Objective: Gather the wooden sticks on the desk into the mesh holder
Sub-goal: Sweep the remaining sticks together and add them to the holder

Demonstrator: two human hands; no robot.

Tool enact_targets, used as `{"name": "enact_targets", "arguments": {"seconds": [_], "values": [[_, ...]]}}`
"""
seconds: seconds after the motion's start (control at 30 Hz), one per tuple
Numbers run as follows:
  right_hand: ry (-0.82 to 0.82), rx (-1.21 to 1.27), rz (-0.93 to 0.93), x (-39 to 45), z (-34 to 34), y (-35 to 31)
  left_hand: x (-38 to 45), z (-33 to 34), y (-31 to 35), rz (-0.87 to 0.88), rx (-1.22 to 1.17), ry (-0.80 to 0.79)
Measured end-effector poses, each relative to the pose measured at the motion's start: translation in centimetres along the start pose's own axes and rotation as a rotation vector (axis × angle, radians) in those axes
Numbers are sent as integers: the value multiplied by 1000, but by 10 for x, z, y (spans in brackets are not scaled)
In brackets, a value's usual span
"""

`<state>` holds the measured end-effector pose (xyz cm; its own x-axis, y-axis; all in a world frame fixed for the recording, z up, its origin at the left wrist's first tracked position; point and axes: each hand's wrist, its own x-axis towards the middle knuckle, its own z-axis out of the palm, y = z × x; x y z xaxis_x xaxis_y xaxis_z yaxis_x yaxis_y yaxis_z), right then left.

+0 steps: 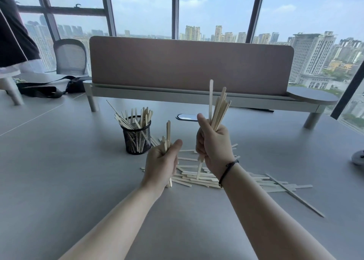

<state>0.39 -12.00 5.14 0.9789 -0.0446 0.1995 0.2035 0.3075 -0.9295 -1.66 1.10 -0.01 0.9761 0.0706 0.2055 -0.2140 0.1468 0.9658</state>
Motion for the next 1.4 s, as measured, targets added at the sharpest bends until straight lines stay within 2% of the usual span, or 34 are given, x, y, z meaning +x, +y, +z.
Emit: {"name": "enact_targets", "arguments": {"seconds": [0.43,0.7,0.9,1.07,1.2,1.3,1.4], "values": [[35,-198,38,-12,-13,39,1,-1,-4,122,60,22],[37,-153,-7,-16,-9,24,1,-2,0,92,7,25],[-110,-83,-50,-30,6,-6,0,-7,16,146,-100,7],[-165,-149,-22,-49,15,16,0,-8,11,90,-44,-38],[-108,-163,30,-51,17,26,0,-4,3,84,4,-16],[-56,-216,76,-46,15,29,0,-3,2,15,-2,13],[-64,-210,113,-43,18,27,-1,-2,5,11,12,20]]}}
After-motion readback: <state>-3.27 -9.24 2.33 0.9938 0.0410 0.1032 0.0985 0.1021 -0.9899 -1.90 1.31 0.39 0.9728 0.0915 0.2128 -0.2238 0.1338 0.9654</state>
